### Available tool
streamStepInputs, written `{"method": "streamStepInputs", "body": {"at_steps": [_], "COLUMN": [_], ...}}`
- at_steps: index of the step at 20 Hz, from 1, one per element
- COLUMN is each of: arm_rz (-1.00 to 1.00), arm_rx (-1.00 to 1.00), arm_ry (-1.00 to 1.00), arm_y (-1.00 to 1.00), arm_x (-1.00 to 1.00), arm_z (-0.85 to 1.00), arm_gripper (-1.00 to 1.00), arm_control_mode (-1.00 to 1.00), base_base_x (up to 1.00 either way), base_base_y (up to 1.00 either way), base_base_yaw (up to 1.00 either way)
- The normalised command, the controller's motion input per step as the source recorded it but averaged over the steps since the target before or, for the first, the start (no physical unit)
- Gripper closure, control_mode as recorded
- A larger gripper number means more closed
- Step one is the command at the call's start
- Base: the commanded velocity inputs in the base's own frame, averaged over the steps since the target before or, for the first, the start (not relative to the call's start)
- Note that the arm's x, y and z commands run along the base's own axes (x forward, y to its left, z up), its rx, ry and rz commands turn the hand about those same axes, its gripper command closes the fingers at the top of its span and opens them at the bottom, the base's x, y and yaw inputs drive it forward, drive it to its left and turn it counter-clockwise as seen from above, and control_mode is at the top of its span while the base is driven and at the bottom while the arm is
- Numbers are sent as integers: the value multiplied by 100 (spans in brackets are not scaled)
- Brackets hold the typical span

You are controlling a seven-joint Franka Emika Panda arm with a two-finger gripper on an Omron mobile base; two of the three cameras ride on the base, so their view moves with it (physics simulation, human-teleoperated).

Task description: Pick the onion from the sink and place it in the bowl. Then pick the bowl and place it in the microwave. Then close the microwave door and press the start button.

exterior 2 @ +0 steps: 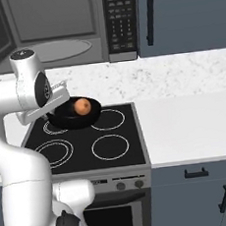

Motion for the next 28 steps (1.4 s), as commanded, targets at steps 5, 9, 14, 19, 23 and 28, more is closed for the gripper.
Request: {"method": "streamStepInputs", "body": {"at_steps": [5,9,14,19,23,28], "arm_rz": [0,0,21,20,8,4], "arm_rx": [0,0,10,0,-1,-1], "arm_ry": [0,0,-24,-23,-27,-23], "arm_y": [0,0,-7,41,59,50], "arm_x": [0,0,-10,16,40,79], "arm_z": [0,0,48,99,100,95], "arm_gripper": [100,100,100,100,100,100], "arm_control_mode": [100,100,-100,-100,-100,-100], "base_base_x": [-11,-22,0,0,0,0], "base_base_y": [-28,-34,0,0,0,0], "base_base_yaw": [4,12,0,0,0,0]}}
